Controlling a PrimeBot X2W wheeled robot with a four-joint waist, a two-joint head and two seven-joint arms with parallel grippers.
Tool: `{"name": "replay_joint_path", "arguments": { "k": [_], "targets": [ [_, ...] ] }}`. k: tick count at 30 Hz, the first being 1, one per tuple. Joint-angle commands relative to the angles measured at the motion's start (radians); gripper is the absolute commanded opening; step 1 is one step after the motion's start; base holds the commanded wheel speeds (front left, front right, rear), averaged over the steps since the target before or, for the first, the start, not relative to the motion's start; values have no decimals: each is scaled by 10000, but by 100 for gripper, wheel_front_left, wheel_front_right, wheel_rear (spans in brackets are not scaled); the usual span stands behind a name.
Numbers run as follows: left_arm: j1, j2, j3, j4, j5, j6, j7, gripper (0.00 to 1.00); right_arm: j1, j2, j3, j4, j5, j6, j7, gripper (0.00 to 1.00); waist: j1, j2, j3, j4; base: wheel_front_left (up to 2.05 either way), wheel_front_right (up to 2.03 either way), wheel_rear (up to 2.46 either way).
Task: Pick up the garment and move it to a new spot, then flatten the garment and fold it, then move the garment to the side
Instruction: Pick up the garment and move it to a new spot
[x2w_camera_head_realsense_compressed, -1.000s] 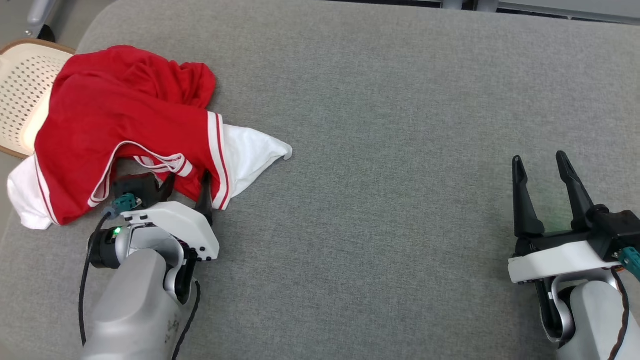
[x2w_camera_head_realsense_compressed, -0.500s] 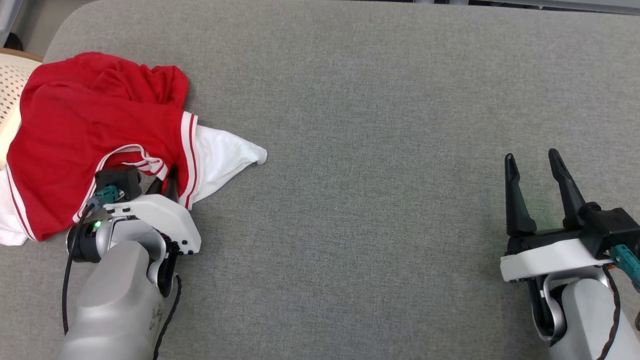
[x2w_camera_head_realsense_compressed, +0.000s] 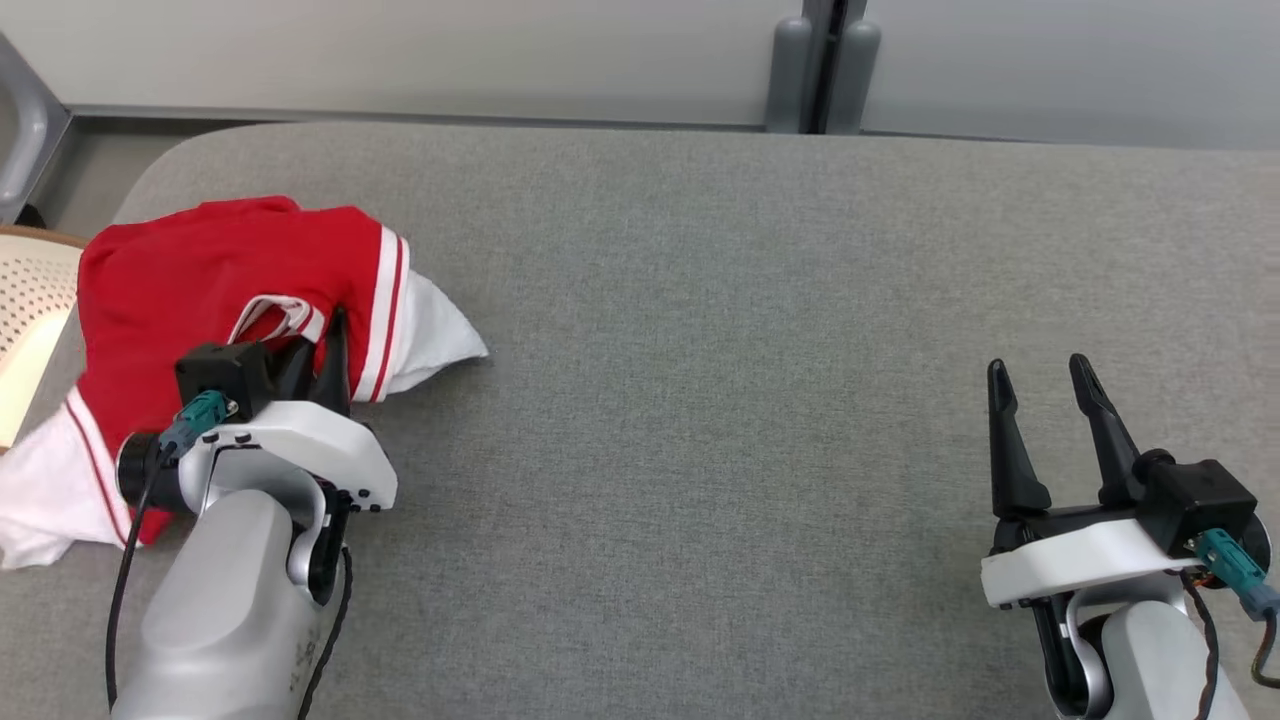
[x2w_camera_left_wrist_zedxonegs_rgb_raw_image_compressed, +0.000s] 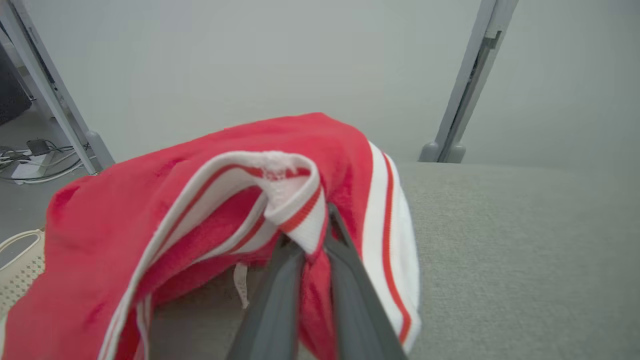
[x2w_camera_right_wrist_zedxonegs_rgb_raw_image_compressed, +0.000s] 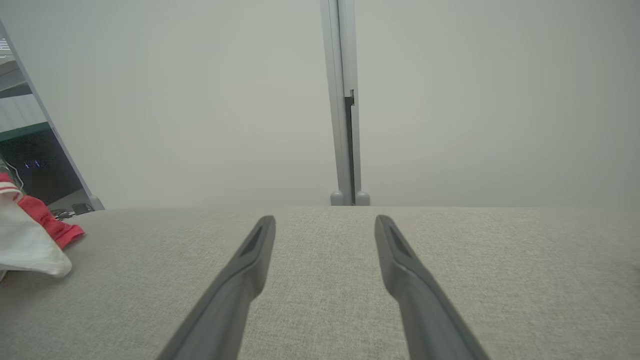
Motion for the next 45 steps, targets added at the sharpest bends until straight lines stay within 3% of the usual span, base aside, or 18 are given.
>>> {"name": "replay_joint_path", "arguments": {
  "k": [1, 13, 20, 24, 32, 35, 39, 45],
  "targets": [
    [273, 16, -47, -719, 199, 24, -47, 0, 125, 14, 0, 28, 97, 0, -13, 100, 0, 0, -384, -289, 0, 0, 0],
    [846, -284, -876, -4059, 488, -119, 593, 0, 127, 135, -130, -83, 279, 0, -14, 100, 0, 0, -630, -1213, 0, 0, 0],
    [767, -823, -1846, -6243, -1150, -367, 1665, 0, 43, 161, -440, -169, 314, 0, -13, 100, 0, 0, -584, -1981, 0, 0, 0],
    [210, -895, -3154, -7546, -2528, 162, 1907, 0, -122, 166, -769, -260, 511, 0, -13, 100, 0, 0, -564, -2458, 0, 0, 0],
    [-1082, -854, -5236, -9550, -7489, 2007, 1178, 0, 116, 170, -1006, -244, 828, 0, -14, 100, 0, 0, -602, -3007, 0, 0, 0],
    [-1579, -850, -5363, -9111, -8105, 2702, 879, 0, 149, 177, -1002, -310, 895, 0, -13, 100, 0, 0, -489, -3043, 0, 0, 0],
    [-1234, -842, -4897, -7622, -9300, 3164, 1151, 0, 24, 170, -906, -371, 977, 0, -13, 100, 0, 0, -215, -3037, 0, 0, 0],
    [-1334, 136, -4068, -4346, -9797, 3211, 1498, 0, -285, 170, -602, -428, 1162, 0, -14, 100, 0, 0, 413, -3129, 0, 0, 0]
  ]
}}
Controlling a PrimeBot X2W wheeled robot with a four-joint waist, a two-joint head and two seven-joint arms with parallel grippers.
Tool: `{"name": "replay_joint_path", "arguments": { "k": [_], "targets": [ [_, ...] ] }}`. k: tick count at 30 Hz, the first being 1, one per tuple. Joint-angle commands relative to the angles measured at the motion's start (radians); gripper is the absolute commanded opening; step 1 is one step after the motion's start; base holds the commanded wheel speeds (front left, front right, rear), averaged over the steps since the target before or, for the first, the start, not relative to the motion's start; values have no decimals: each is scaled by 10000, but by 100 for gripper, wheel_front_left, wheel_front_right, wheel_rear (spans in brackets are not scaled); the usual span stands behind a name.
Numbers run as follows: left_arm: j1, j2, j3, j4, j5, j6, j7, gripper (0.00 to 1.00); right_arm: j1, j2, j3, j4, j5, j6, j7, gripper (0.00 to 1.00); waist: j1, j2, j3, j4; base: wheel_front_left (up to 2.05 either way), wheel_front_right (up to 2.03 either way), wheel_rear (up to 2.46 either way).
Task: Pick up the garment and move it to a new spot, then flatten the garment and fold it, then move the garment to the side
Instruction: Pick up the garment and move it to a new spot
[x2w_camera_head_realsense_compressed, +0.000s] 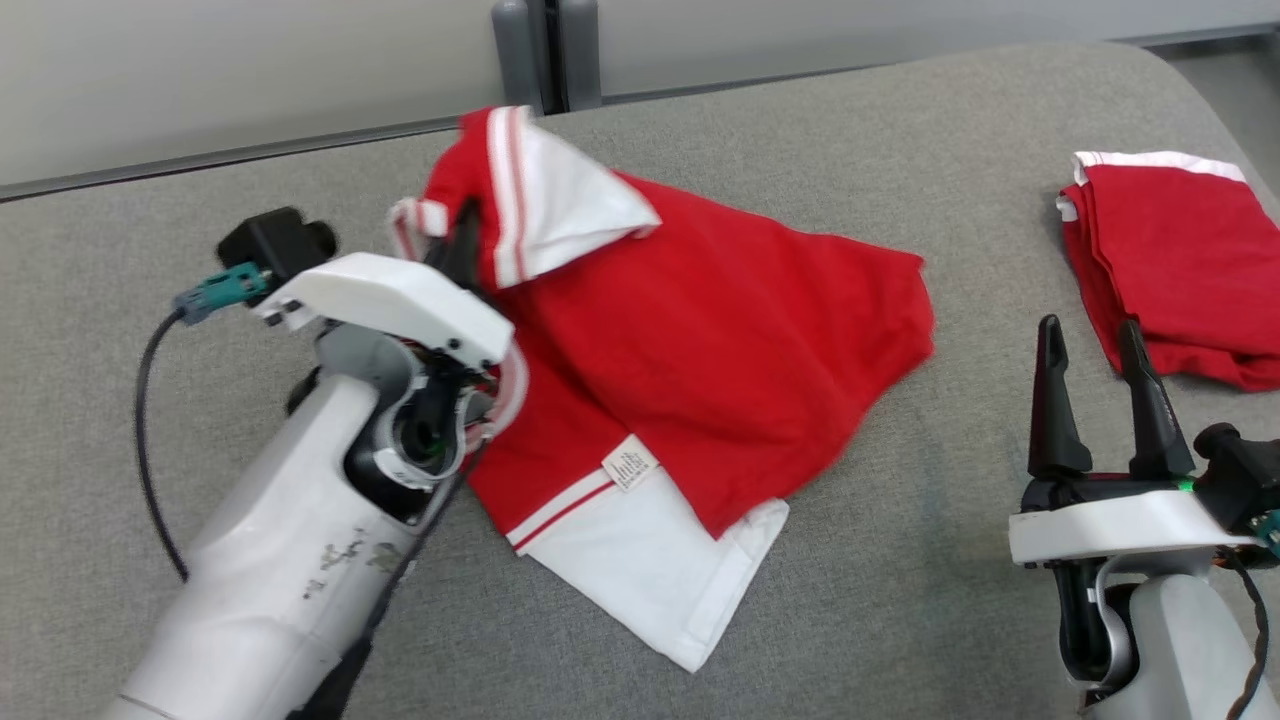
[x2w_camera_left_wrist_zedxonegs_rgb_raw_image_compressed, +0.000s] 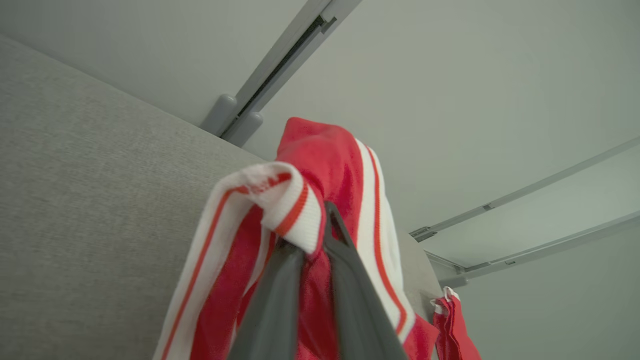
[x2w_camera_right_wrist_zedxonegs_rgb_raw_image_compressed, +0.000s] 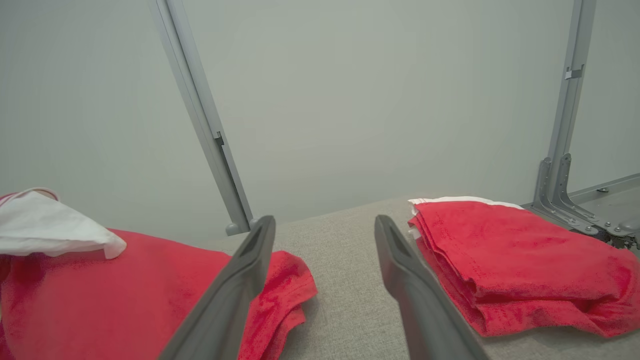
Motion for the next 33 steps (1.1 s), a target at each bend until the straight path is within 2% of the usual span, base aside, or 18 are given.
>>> {"name": "replay_joint_path", "arguments": {
  "k": [1, 3, 4, 5, 6, 7, 8, 10, 14, 23, 25, 26, 29, 33],
  "targets": [
    [-211, 211, 151, 633, -10, -123, -16, 0, -150, -18, 143, -2, 118, 0, -13, 100, 0, 0, 346, -108, 0, 0, 0],
    [-322, 363, 253, 1142, -51, -178, 13, 0, -197, -20, 244, 16, 180, 0, -13, 100, 0, 0, 467, -148, 0, 0, 0],
    [-474, 551, 325, 1612, -12, -288, 36, 8, -238, -24, 374, 43, 215, 0, -13, 100, 0, 0, 591, -197, 0, 0, 0],
    [-642, 665, 414, 2016, -33, -398, 64, 22, -293, -23, 486, 51, 263, 0, -13, 100, 0, 0, 727, -245, 0, 0, 0],
    [-992, 880, 621, 2731, -125, -641, 97, 51, -405, -23, 692, 52, 347, 0, -13, 100, 0, 0, 982, -336, 0, 0, 0],
    [-1193, 982, 720, 3056, -147, -725, 74, 95, -452, -19, 781, 48, 400, 0, -13, 100, 0, 0, 1099, -375, 0, 0, 0],
    [-1421, 1060, 800, 3372, -142, -811, 35, 100, -499, -19, 834, 34, 415, 0, -14, 100, 0, 0, 1211, -405, 0, 0, 0],
    [-1635, 1113, 905, 3666, -163, -833, -12, 100, -544, -22, 881, 23, 439, 0, -14, 100, 0, 0, 1302, -426, 0, 0, 0],
    [-2774, 1607, 431, 4994, 806, -898, -500, 100, -693, -24, 1054, 22, 444, 0, -14, 100, 0, 0, 1541, -396, 0, 0, 0],
    [-3148, 1349, 429, 5653, 1612, -2050, -1536, 100, -619, -25, 850, -77, -7, 0, -14, 100, 0, 0, 999, 409, 0, 0, 0],
    [-2854, 1235, 919, 5520, 1479, -2290, -1567, 100, -555, -20, 807, -166, -221, 0, -14, 100, 0, 0, 775, 684, 0, 0, 0],
    [-2788, 1342, 1165, 5310, 1762, -2358, -1570, 100, -511, -24, 833, -202, -383, 0, -14, 100, 0, 0, 682, 809, 0, 0, 0],
    [-1919, 1193, 1737, 4348, 2792, -2562, -1574, 100, -426, -23, 730, -305, -776, 0, -14, 100, 0, 0, 380, 1284, 0, 0, 0],
    [-371, 930, 2329, 2949, 3814, -3172, -1560, 100, -241, -186, 693, -431, -1073, 0, -13, 100, 0, 0, 8, 1809, 0, 0, 0]
  ]
}}
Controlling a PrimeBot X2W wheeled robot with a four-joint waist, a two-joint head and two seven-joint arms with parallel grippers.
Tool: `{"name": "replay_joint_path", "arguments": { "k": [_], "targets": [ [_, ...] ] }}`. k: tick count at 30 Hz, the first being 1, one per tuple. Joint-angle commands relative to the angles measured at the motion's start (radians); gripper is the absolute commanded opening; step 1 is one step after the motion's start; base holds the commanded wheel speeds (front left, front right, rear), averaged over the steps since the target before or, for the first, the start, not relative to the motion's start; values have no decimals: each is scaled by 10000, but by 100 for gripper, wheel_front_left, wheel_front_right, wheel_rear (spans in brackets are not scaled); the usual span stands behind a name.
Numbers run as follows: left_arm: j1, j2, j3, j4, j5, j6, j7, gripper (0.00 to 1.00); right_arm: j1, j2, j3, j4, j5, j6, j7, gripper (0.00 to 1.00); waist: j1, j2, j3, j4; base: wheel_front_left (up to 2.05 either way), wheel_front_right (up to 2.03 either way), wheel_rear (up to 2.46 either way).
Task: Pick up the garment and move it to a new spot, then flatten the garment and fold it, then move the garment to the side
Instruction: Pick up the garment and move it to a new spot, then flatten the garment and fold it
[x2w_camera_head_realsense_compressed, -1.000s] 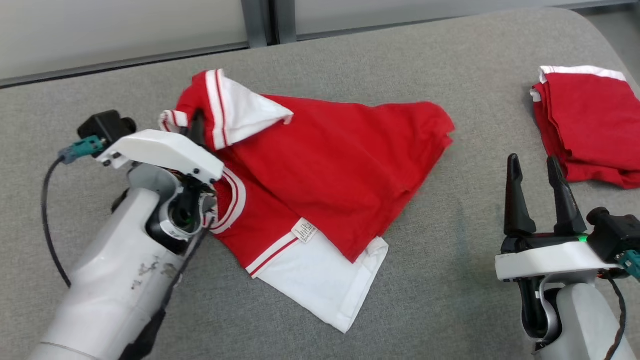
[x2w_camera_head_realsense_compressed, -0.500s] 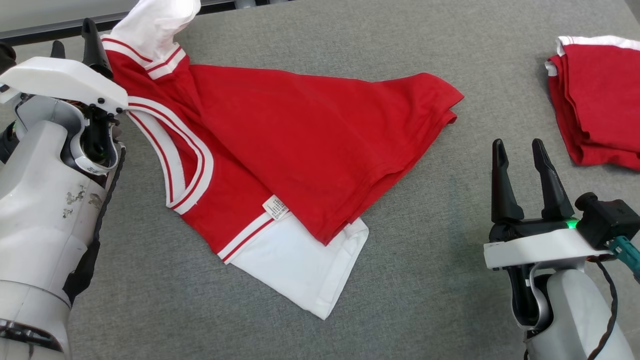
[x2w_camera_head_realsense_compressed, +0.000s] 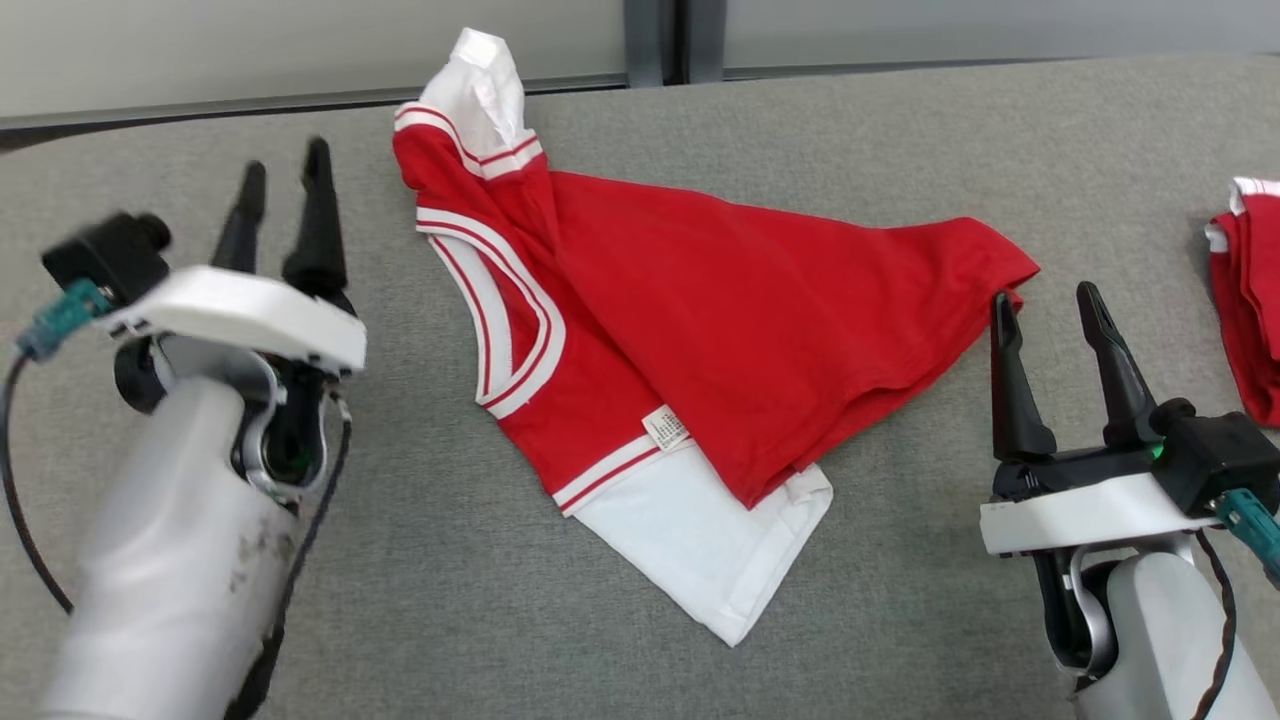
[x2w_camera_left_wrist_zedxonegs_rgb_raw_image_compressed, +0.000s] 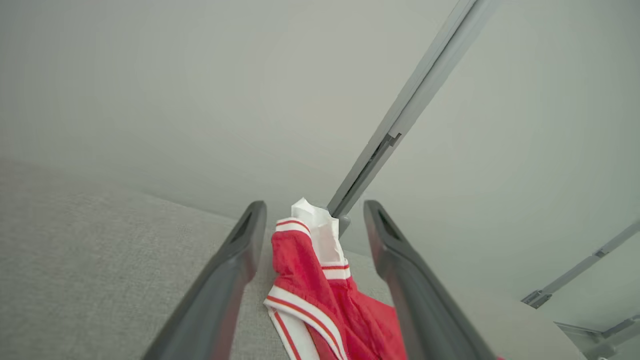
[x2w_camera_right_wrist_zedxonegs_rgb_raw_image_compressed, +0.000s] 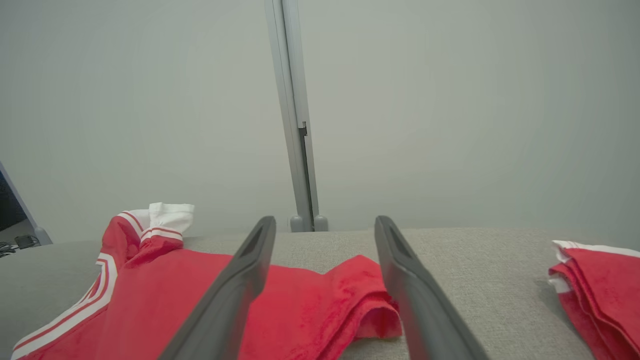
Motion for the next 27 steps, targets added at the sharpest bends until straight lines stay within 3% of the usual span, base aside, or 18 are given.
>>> {"name": "replay_joint_path", "arguments": {
  "k": [1, 10, 17, 22, 27],
  "targets": [
    [605, 69, 192, -586, 574, -205, 2, 100, 173, -166, -26, -75, -94, 0, -14, 100, 0, 0, -492, 574, 0, 0, 0],
    [4049, -688, 1210, -3451, 3543, -68, 3, 100, 740, -455, 312, -147, -47, 0, -13, 100, 0, 0, -1056, 1171, 0, 0, 0],
    [5567, -1513, 2122, -4460, 4846, 13, 3, 100, 1098, -516, 528, -116, -49, 0, -13, 100, 0, 0, -1171, 1232, 0, 0, 0],
    [5932, -1730, 2375, -4560, 5471, -197, 2, 100, 1001, -721, 1484, -59, -171, 0, -13, 100, 0, 0, -1076, 1345, 0, 0, 0],
    [5772, -1795, 2467, -4403, 5495, -344, 2, 100, 809, -1182, 3183, 730, 81, -1, 70, 100, 0, 0, -854, 1539, 0, 0, 0]
  ]
}}
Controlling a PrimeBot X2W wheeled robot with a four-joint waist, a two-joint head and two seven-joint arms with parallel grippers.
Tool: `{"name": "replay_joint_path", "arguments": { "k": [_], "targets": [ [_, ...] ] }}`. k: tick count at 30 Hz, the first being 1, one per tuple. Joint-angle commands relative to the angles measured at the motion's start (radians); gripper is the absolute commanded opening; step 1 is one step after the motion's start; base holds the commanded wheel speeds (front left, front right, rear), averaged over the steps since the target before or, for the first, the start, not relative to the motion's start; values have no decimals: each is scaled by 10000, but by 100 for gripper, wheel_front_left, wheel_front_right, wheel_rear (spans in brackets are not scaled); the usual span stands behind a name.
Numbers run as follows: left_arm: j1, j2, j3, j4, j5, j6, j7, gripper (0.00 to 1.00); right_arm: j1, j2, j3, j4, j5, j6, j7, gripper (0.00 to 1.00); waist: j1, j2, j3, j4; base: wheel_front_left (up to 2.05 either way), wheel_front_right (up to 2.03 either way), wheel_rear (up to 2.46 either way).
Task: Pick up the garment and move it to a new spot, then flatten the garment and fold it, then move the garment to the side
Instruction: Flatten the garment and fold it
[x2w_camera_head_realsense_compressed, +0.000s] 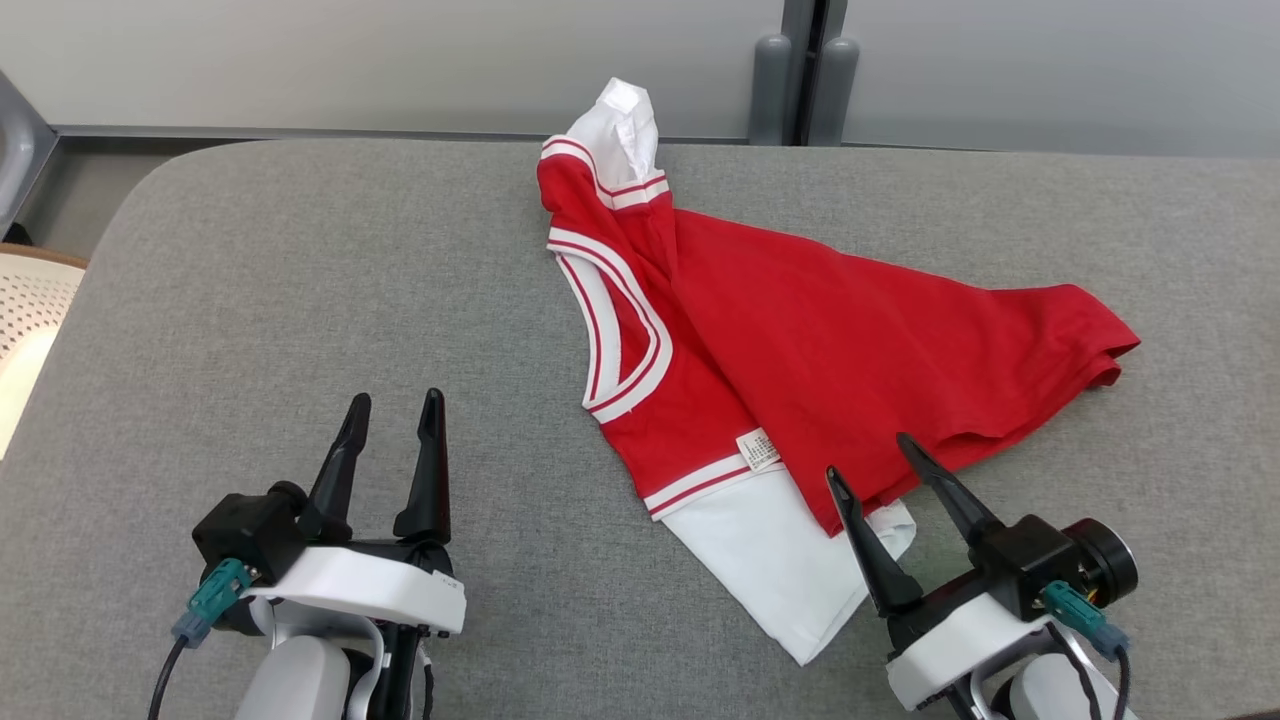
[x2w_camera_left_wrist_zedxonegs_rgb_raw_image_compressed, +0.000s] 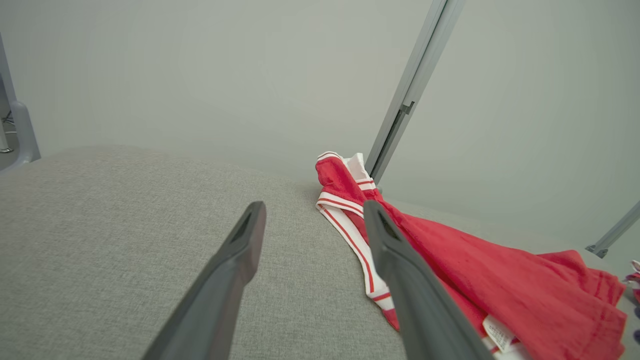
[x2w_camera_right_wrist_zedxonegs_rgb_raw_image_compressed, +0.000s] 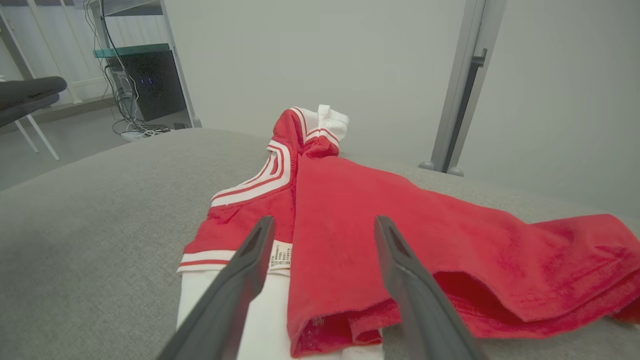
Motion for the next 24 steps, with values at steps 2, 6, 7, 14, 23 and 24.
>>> {"name": "replay_joint_path", "arguments": {
  "k": [2, 6, 7, 14, 23, 24],
  "targets": [
    [-192, 15, -83, 6, -203, -43, 4, 100, -307, -193, 410, 394, 90, -3, 100, 100, 0, 0, 175, 146, 0, 0, 0],
    [-286, 12, -370, 104, -530, 47, 4, 100, -699, -309, 854, 1141, -51, -3, 208, 100, 0, 0, 427, 352, 0, 0, 0],
    [-342, 14, -449, 129, -605, 51, 4, 100, -793, -303, 908, 1304, -61, -3, 245, 100, 0, 0, 483, 408, 0, 0, 0],
    [-546, 20, -802, 181, -874, 90, 4, 100, -1264, -148, 500, 2298, -336, -3, 540, 100, 0, 0, 778, 755, 0, 0, 0],
    [-560, 14, -916, 441, -989, 165, 4, 100, -1435, -73, 4, 2498, -123, -3, 469, 0, 0, 0, 679, 895, 0, 0, 0],
    [-533, 16, -920, 461, -987, 171, 4, 100, -1387, -55, -141, 2355, -24, -3, 510, 0, 0, 0, 644, 893, 0, 0, 0]
  ]
}}
